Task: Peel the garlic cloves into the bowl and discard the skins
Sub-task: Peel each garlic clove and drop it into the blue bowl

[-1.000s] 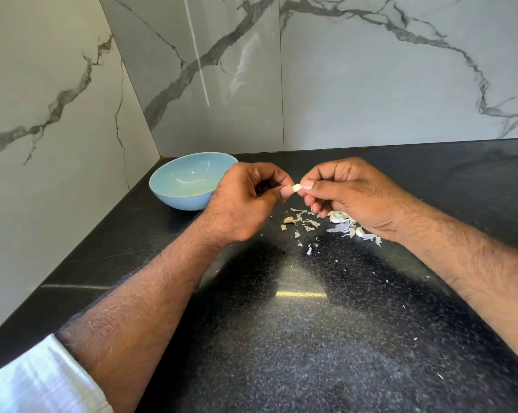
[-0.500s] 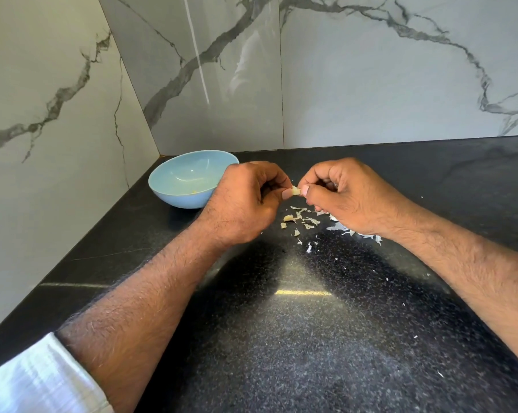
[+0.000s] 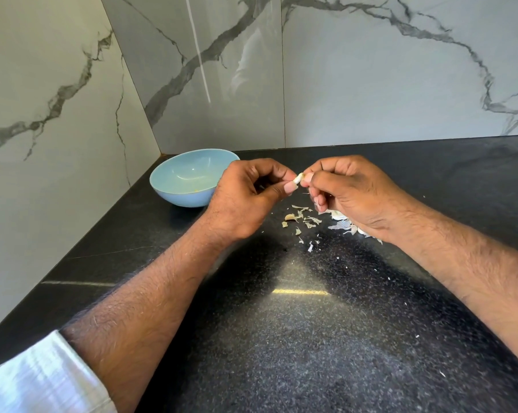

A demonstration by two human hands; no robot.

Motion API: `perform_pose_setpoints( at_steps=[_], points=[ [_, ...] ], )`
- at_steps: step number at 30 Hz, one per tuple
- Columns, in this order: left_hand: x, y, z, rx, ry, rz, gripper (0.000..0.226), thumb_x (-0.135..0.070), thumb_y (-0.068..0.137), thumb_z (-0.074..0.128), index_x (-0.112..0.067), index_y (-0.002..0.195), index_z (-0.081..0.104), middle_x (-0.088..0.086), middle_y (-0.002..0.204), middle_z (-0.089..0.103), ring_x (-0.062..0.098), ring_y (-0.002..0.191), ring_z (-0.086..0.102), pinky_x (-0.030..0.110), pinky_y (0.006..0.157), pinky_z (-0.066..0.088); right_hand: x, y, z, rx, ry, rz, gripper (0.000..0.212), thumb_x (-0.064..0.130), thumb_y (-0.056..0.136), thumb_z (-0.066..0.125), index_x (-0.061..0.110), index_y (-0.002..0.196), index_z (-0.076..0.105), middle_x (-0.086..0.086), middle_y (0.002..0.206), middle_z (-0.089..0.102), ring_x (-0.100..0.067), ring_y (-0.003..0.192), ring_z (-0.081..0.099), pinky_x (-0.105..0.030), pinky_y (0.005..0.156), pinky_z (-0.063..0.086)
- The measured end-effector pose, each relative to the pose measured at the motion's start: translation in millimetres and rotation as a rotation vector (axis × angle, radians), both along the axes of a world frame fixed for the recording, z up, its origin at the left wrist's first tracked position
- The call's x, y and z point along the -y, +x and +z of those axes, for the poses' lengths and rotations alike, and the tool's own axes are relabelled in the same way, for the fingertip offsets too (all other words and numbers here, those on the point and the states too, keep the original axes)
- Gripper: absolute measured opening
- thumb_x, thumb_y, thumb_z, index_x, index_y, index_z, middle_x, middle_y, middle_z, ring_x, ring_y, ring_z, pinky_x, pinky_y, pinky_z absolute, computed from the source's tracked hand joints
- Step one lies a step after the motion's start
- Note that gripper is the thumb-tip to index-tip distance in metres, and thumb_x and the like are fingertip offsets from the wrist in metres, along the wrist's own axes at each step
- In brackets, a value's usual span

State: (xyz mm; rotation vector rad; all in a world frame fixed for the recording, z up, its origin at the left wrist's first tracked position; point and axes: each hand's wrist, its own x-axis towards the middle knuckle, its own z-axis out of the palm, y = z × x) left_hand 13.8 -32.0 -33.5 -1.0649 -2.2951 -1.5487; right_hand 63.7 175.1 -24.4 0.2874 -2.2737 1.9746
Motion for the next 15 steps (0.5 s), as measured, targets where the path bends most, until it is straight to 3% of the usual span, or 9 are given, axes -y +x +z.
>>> perform_pose_setpoints(
  at_steps=[5, 9, 12, 15],
  points=[
    [-2.1, 3.6, 1.6, 0.115, 0.040, -0.034, 0.004, -0.004, 0.097, 0.076, -0.002, 0.100, 0.075, 0.002, 0.084, 0.073, 0.014, 0.077, 0.065, 0.027, 0.073, 0.057, -1.2, -0.5, -0.3, 0.034, -0.036, 0.005, 0.015, 0.004, 0.099, 0.063, 0.003, 0.091, 0.075, -0.008, 0.070, 0.060, -0.016, 0.064, 0.052, -0.035, 0.065, 0.047],
    [-2.8, 5.9, 3.9, 0.192, 0.111, -0.047, 0.004, -0.001, 0.099, 0.072, -0.004, 0.099, 0.071, 0.006, 0.081, 0.068, 0.018, 0.074, 0.059, 0.027, 0.067, 0.053, -4.2, -2.5, -5.2, -0.002, 0.195, -0.118, 0.012, 0.014, 0.096, 0.068, 0.008, 0.088, 0.076, 0.002, 0.066, 0.064, -0.011, 0.062, 0.057, -0.035, 0.067, 0.051],
    [-1.5, 3.7, 3.6, 0.190, 0.101, -0.002, 0.008, -0.003, 0.098, 0.074, -0.010, 0.095, 0.071, -0.005, 0.076, 0.070, 0.012, 0.070, 0.060, 0.025, 0.066, 0.052, -7.8, -3.4, -6.8, -0.062, 0.387, -0.247, 0.005, 0.020, 0.088, 0.081, 0.018, 0.085, 0.077, 0.008, 0.066, 0.069, -0.004, 0.061, 0.060, -0.026, 0.065, 0.053],
    [-1.3, 1.3, 0.9, 0.154, 0.034, 0.056, 0.007, -0.010, 0.097, 0.078, -0.013, 0.094, 0.073, -0.001, 0.076, 0.071, 0.010, 0.069, 0.060, 0.025, 0.065, 0.051, -10.5, -2.3, -3.7, -0.085, 0.332, -0.242, 0.018, 0.018, 0.077, 0.091, 0.020, 0.088, 0.077, 0.000, 0.077, 0.073, -0.009, 0.066, 0.066, -0.024, 0.061, 0.052]
  ],
)
